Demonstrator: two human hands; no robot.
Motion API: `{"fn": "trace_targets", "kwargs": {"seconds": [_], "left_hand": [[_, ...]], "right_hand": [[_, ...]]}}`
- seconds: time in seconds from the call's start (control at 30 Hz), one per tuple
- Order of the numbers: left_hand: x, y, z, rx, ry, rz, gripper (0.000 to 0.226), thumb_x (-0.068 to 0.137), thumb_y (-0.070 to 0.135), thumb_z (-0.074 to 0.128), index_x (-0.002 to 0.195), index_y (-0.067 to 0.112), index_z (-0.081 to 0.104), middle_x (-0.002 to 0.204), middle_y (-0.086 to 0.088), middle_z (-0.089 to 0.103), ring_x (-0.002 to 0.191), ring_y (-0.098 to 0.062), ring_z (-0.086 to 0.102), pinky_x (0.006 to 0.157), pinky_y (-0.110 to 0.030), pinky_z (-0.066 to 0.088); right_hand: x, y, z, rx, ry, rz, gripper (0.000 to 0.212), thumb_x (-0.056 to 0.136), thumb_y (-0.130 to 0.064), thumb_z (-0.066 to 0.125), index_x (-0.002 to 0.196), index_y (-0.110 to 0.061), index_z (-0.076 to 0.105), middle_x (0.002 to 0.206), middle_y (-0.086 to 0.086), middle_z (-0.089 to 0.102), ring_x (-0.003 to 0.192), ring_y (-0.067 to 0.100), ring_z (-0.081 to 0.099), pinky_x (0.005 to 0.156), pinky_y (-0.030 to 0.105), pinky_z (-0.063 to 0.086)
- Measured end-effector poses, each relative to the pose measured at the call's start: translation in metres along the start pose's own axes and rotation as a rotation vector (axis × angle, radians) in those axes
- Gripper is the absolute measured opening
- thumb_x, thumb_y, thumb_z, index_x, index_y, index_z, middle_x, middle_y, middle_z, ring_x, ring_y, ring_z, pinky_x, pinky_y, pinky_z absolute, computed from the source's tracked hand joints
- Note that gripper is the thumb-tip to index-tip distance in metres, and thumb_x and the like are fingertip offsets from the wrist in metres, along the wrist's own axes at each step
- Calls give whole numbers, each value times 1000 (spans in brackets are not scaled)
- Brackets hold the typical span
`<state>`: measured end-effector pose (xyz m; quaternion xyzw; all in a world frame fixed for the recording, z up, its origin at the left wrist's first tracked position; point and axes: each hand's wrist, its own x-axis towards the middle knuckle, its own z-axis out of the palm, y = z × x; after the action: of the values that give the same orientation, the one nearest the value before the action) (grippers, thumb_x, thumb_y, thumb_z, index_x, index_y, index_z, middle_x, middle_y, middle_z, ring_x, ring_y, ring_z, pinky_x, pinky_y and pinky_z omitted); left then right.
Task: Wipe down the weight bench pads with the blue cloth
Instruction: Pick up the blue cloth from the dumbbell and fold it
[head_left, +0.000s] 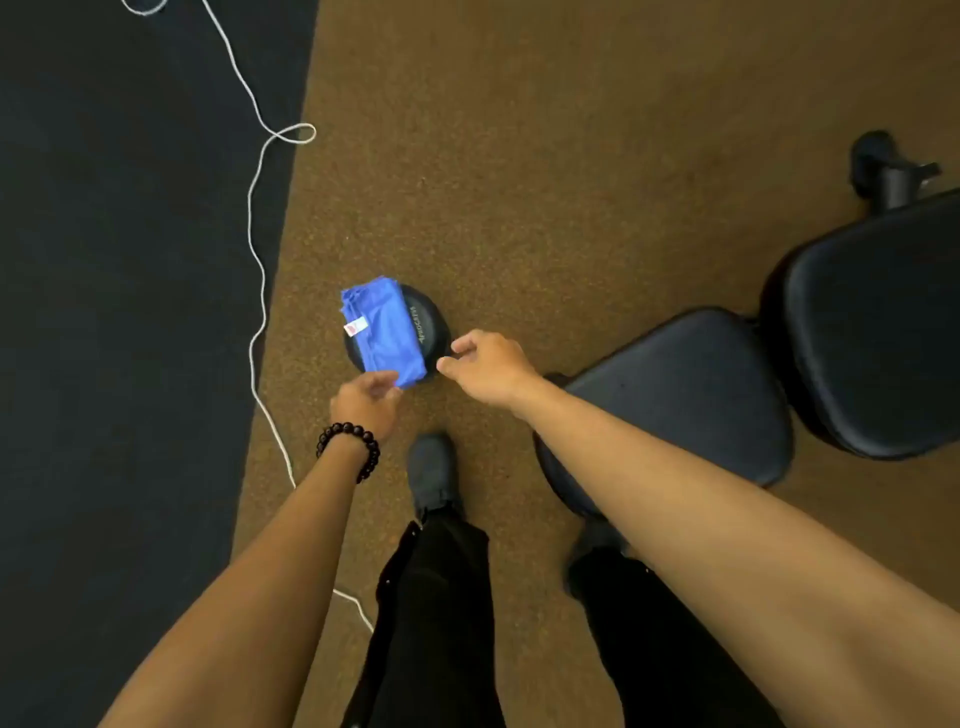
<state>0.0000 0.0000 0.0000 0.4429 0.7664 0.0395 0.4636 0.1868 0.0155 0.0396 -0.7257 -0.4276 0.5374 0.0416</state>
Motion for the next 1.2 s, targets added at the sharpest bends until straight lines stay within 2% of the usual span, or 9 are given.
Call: {"fn": "trace_targets", "kwargs": {"seconds": [0.17,0.27,0.43,0.63,0.73,0.87,0.97,1.1,1.2], "left_hand": [[64,-11,-5,-34,24,-23,28,93,19,69,120,21,74,112,-3,76,106,-17,69,98,-25,49],[92,-25,0,-60,15,-16,27,93,20,70,119,20,73,114,-3,75,100,-17,69,103,-34,53],[102,-33,8,-7,5,-1,32,94,19,68,125,20,73,119,2,75,105,-15,69,102,-26,48],[102,-30,9,16,-24,1,33,95,23,67,128,19,71,124,2,73,114,-16,68,105,-29,46],[102,-31,7,-28,-40,-10,34,94,24,68,128,19,71,125,2,72,116,-17,67,107,-32,48],[100,-25,-6,-100,12,2,30,94,19,70,124,16,73,119,-3,74,108,-18,68,103,-32,50],[93,-18,-22,-196,37,34,30,93,20,72,123,17,72,117,-5,75,100,-15,68,102,-37,54],[76,2,-40,-515,-173,-94,61,89,47,75,142,28,51,136,4,62,121,-16,62,100,-47,55],[56,24,-43,-654,-469,-219,66,87,73,59,138,30,57,139,-1,63,125,-20,62,100,-47,54]], "right_hand": [[68,-9,58,62,-43,189,63,93,-36,69,145,-4,51,148,15,54,137,32,49,108,35,43],[102,-6,85,102,-41,272,65,91,-31,70,146,-2,49,149,16,52,136,32,51,104,34,46],[128,5,114,63,5,318,43,84,-32,74,116,-4,73,118,15,72,106,31,68,69,26,41],[135,12,124,133,-15,384,43,69,-36,82,103,-10,78,104,9,77,98,28,73,75,33,58],[131,5,116,178,-5,383,41,65,-36,79,98,-12,79,99,7,76,95,27,72,73,30,55],[105,-28,94,316,10,295,15,69,-28,76,68,-18,64,87,8,71,86,27,68,72,37,54],[77,-53,66,322,19,194,14,72,-23,76,66,-17,66,84,4,73,81,20,67,74,36,56],[35,-73,18,341,64,69,10,74,-23,74,72,-15,69,65,-7,61,62,10,54,58,26,43],[7,-73,-12,320,113,6,8,77,-25,71,74,-20,65,65,-11,61,58,6,51,55,25,38]]}}
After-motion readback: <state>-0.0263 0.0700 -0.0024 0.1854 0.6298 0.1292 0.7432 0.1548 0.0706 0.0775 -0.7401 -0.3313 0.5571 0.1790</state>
